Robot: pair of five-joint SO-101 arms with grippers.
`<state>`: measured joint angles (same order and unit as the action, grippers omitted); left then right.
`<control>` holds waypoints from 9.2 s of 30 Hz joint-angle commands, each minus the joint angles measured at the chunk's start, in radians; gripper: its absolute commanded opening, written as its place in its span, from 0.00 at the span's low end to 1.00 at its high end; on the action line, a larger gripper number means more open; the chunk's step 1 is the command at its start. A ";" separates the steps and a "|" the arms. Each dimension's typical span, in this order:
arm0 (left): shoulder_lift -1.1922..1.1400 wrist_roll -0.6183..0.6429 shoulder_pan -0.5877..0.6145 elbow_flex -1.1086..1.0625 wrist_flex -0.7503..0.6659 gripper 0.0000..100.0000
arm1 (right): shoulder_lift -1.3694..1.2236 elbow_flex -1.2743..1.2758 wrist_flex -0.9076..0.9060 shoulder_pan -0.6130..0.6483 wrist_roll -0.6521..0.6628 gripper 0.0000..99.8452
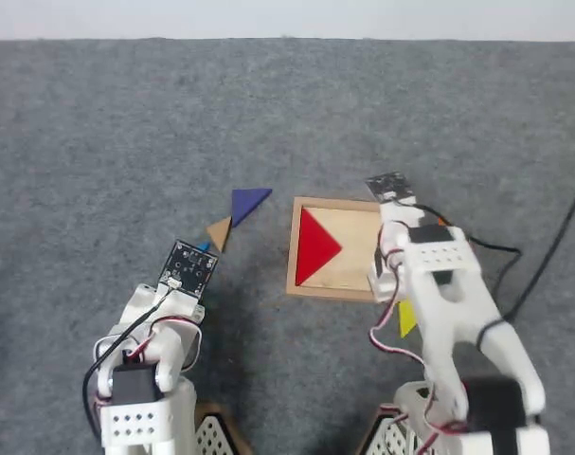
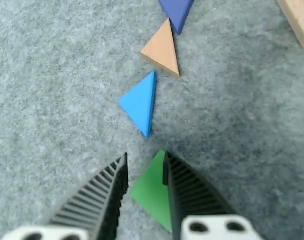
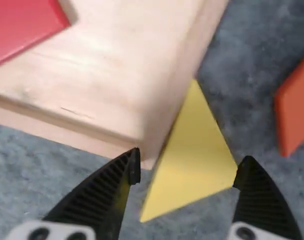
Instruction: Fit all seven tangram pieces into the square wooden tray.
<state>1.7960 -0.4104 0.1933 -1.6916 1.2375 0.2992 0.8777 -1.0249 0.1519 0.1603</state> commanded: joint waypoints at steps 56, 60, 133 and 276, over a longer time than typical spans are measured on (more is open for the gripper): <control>0.020 -0.006 0.003 0.007 0.002 0.11 | -0.280 -0.477 -0.148 -0.312 0.430 0.32; 0.020 -0.006 0.003 0.007 0.003 0.11 | -0.288 -0.479 -0.140 -0.315 0.614 0.34; 0.020 -0.003 0.003 0.007 0.003 0.11 | -0.318 -0.319 0.062 -0.570 0.219 0.26; 0.020 -0.006 0.003 0.007 0.003 0.11 | -0.114 -0.212 0.005 -0.466 0.135 0.23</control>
<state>1.7960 -0.4104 0.1933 -1.6916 1.2375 0.0829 0.6690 -0.9743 -0.3498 0.3092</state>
